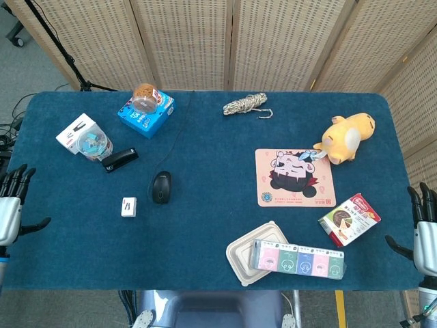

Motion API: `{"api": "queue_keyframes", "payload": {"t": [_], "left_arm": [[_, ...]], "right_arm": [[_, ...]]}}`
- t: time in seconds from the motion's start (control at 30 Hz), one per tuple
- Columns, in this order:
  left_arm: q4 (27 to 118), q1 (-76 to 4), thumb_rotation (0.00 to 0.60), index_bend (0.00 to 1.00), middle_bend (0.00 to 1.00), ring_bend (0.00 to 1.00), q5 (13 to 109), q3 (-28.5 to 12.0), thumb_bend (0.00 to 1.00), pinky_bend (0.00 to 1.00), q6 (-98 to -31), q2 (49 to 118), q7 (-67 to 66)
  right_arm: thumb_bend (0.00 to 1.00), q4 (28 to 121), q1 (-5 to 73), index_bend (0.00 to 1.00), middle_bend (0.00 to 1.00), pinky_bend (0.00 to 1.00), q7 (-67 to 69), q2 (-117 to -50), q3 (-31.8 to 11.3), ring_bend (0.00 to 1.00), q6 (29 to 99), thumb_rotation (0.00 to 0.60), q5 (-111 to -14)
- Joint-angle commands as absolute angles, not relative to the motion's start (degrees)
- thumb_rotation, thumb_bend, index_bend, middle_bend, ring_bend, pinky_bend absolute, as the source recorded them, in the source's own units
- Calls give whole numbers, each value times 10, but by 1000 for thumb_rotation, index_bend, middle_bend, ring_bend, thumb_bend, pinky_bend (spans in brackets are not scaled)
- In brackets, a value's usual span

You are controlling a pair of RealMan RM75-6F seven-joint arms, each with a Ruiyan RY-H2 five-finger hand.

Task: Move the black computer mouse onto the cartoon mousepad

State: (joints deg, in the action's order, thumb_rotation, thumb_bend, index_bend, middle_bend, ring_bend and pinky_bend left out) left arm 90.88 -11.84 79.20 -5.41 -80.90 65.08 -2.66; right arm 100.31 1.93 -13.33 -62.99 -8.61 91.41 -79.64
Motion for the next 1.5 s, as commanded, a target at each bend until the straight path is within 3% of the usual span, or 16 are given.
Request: {"api": "queue_keyframes", "payload": {"t": [0.03, 0.2, 0.4, 0.8, 1.5], "left_arm": [[901, -161, 600, 0, 0, 0, 837, -61, 0, 0, -783, 658, -67], [845, -237, 600, 0, 0, 0, 903, -74, 0, 0, -739, 703, -81], [731, -323, 600, 0, 0, 0, 939, -86, 0, 0, -691, 808, -71], [569, -410, 600, 0, 0, 0, 912, -89, 0, 0, -606, 950, -84], [506, -429, 600, 0, 0, 0, 887, -66, 0, 0, -598, 990, -92]], "right_arm": [[0, 1002, 21, 0, 0, 0, -136, -632, -87, 0, 912, 600, -795], [0, 995, 29, 0, 0, 0, -141, -639, -91, 0, 899, 600, -785], [0, 988, 35, 0, 0, 0, -150, -647, -94, 0, 887, 600, -770], [0, 985, 34, 0, 0, 0, -135, -641, -97, 0, 878, 600, -756], [0, 984, 34, 0, 0, 0, -120, -635, -103, 0, 877, 600, -742]]}}
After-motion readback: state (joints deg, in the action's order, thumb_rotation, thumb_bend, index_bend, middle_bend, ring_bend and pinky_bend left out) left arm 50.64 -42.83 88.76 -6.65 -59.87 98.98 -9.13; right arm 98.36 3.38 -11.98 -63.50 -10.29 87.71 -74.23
